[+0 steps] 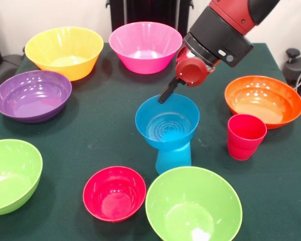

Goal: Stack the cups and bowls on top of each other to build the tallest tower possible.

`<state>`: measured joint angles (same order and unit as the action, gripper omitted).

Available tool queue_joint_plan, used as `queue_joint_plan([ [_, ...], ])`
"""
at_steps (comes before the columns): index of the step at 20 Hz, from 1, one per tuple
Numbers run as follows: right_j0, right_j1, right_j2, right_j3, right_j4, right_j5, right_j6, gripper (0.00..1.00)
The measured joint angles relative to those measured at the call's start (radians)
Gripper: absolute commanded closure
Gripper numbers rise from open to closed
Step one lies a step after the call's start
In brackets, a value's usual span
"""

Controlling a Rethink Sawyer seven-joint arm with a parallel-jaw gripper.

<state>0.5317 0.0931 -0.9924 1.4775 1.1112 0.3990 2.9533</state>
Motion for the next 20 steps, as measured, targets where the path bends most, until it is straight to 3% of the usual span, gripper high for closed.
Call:
queue_joint_plan([
  [20,-0.001,0.008,0.010,0.003,0.000,0.000,0.000,1.00],
])
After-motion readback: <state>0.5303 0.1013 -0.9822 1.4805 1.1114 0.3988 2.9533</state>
